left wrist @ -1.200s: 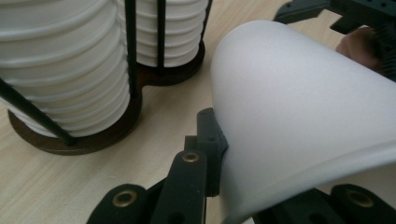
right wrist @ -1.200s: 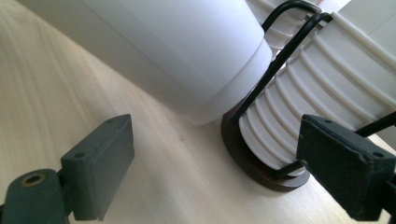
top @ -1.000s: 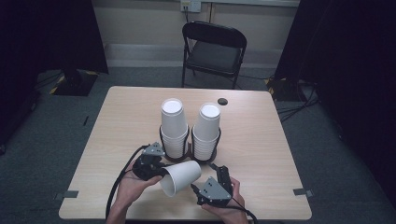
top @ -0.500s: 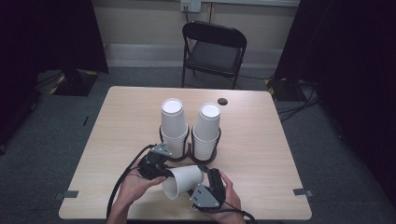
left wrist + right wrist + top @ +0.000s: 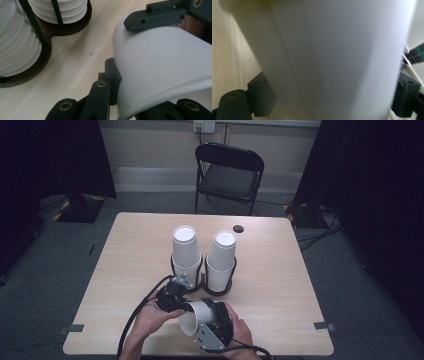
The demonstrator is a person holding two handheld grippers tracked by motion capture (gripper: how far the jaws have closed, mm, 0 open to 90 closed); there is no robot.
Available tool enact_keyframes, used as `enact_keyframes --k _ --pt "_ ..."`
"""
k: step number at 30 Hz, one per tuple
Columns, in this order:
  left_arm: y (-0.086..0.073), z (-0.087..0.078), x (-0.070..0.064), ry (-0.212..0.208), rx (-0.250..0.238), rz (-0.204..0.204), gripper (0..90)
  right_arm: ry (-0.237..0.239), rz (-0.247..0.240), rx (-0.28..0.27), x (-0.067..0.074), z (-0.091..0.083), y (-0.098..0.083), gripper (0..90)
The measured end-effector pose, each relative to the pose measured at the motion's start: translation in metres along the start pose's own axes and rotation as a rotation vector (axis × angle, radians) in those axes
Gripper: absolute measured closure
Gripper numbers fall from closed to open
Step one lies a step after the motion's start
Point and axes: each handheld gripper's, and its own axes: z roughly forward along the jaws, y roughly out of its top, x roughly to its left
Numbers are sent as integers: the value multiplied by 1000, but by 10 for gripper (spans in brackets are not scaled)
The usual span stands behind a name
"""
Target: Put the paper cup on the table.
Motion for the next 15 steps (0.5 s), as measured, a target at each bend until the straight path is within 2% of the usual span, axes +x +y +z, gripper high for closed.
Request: enact_keyframes --k 2,5,6,7,11,15 --pt "1 1 1 -6 0 -15 863 -4 -20 -2 2 2 3 131" --pt "2 3 2 -13 17 -15 865 -5 -18 -5 1 3 4 127" --pt "3 3 2 -13 26 -9 865 11 -9 -10 0 4 5 122" --pt "4 4 3 -12 27 -11 866 24 -13 -15 0 5 5 122" --pt "4 6 8 -34 11 -39 865 18 -14 -29 -1 7 9 112" --pt "5 6 9 -28 7 -52 863 11 -8 -45 -2 8 10 109"
